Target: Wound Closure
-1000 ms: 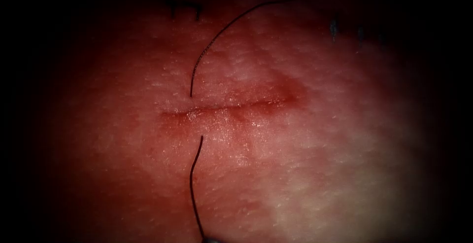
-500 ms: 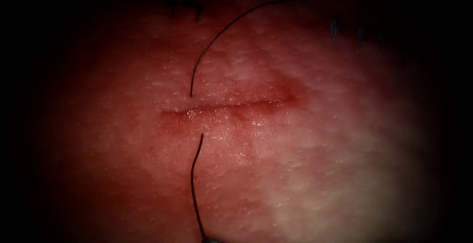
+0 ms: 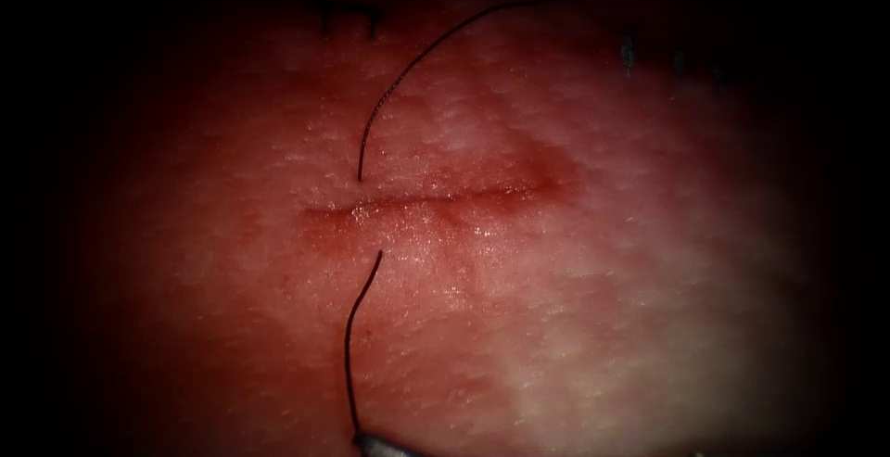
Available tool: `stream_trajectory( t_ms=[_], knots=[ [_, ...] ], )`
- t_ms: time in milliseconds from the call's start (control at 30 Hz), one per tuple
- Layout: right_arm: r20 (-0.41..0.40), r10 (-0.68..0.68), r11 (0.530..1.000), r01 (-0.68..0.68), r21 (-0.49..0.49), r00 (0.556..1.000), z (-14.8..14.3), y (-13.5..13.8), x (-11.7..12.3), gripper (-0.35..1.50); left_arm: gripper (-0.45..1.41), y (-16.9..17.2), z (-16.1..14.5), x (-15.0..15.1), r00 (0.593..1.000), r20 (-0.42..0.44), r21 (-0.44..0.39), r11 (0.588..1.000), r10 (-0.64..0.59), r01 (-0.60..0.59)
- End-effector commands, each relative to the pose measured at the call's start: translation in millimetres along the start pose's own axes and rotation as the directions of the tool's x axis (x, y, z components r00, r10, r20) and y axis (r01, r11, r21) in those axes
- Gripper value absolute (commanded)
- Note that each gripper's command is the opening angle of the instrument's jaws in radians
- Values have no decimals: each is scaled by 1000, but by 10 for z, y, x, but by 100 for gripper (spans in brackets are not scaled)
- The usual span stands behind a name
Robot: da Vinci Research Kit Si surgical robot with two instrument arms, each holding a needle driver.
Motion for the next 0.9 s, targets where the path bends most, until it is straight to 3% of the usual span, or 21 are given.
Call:
stream_trajectory(
  t_ms=[33,400,633,667,800,900],
  knots=[
    [0,4,1000,-4,1,1000,5,-4,-3,67,-45,-2,8,7,1000,5,2,1000,3,-3],
    [17,-15,999,16,-36,1000,-10,17,11,33,-45,-2,8,7,1000,5,2,1000,3,-3],
    [21,-36,999,37,-37,999,-17,19,-9,14,-45,-2,8,7,1000,5,2,1000,3,-3],
    [20,-41,999,41,-35,999,-19,16,-11,8,-39,-3,12,7,1000,22,71,997,4,-6],
    [19,-44,999,45,-30,999,-25,11,-13,-1,-31,-3,39,9,999,38,77,997,5,-8],
    [17,-44,999,44,-24,999,-35,9,-11,-12,-20,6,31,25,999,34,82,997,11,-13]
  ],
)
